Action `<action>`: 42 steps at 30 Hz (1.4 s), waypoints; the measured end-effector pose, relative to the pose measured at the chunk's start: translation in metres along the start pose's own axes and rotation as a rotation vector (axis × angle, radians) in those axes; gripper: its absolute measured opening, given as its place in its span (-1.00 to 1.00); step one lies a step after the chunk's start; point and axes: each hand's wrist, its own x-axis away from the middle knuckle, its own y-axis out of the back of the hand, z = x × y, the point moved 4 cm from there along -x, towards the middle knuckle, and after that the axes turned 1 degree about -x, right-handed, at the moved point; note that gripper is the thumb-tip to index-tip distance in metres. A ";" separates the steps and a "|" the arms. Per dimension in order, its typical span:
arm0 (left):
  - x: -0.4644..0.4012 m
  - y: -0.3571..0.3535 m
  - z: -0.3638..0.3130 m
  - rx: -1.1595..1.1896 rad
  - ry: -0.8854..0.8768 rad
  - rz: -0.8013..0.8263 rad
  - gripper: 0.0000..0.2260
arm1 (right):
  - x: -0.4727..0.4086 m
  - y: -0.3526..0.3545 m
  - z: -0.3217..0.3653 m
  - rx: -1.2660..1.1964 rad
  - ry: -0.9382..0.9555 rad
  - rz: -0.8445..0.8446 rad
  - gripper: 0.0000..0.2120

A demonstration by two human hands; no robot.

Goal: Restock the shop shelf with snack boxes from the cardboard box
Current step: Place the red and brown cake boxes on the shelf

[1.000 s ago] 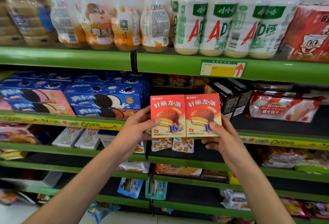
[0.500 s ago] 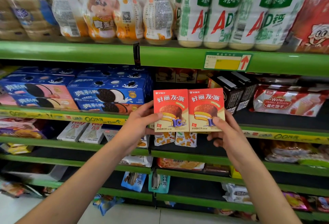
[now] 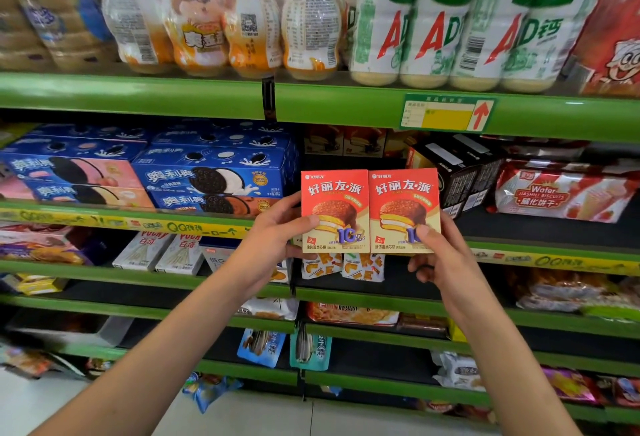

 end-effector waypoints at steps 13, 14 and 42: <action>0.001 0.000 -0.001 0.000 0.005 -0.024 -0.49 | 0.002 -0.001 0.000 0.009 0.007 -0.016 -0.43; 0.002 -0.001 -0.001 0.000 0.004 -0.023 -0.48 | 0.002 -0.001 0.000 0.010 0.007 -0.017 -0.42; 0.017 0.004 -0.023 -0.316 -0.178 0.091 -0.33 | 0.006 0.017 0.002 0.160 0.125 0.171 -0.23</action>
